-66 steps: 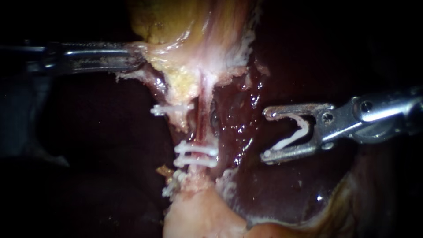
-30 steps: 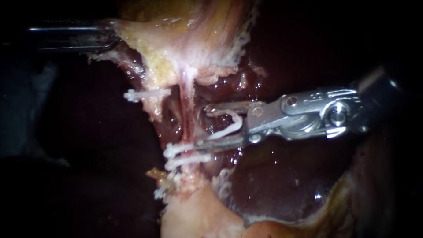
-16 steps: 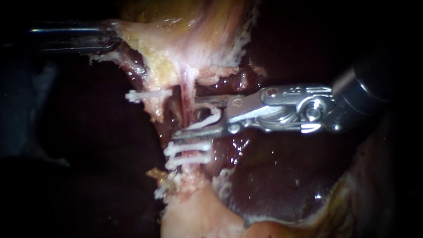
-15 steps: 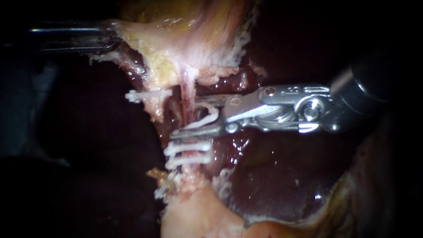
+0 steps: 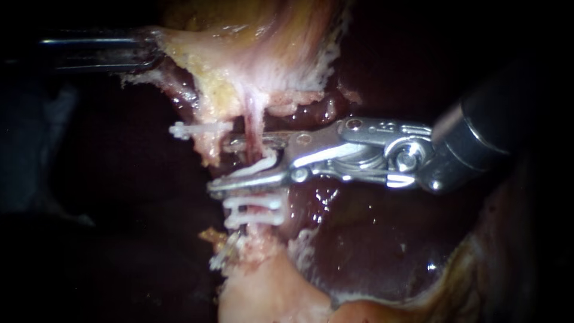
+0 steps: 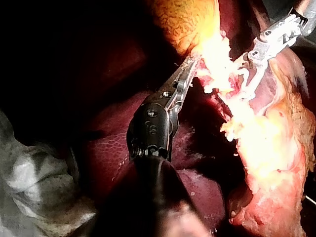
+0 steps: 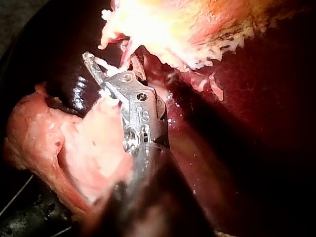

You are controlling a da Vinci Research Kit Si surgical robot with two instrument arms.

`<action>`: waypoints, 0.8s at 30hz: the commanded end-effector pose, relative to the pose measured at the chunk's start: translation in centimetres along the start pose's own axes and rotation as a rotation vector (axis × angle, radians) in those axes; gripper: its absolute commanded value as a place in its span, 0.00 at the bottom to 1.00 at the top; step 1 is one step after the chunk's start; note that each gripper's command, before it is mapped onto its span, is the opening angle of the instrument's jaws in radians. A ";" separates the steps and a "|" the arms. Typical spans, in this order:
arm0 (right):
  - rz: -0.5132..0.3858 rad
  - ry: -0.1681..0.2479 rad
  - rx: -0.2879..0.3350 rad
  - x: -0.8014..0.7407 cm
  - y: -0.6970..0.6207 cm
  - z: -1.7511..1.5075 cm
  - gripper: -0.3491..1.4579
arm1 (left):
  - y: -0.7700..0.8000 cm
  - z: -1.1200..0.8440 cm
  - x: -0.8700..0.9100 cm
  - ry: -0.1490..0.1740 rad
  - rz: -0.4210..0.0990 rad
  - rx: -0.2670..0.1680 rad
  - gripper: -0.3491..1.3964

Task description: Clipping third clip right tube

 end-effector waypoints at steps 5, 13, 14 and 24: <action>0.014 0.043 0.080 0.21 -0.20 0.00 0.45 | -0.01 0.00 0.00 0.000 0.000 -0.001 0.00; 0.017 0.068 0.100 0.35 -0.30 -0.01 0.44 | -0.02 0.00 0.00 0.000 0.000 -0.001 0.00; 0.017 0.068 0.100 0.34 -0.30 -0.01 0.43 | -0.02 0.00 0.00 0.000 0.000 -0.001 0.00; 0.040 0.068 0.103 0.32 -0.24 -0.08 0.34 | -0.02 0.01 0.00 0.000 0.000 -0.001 0.00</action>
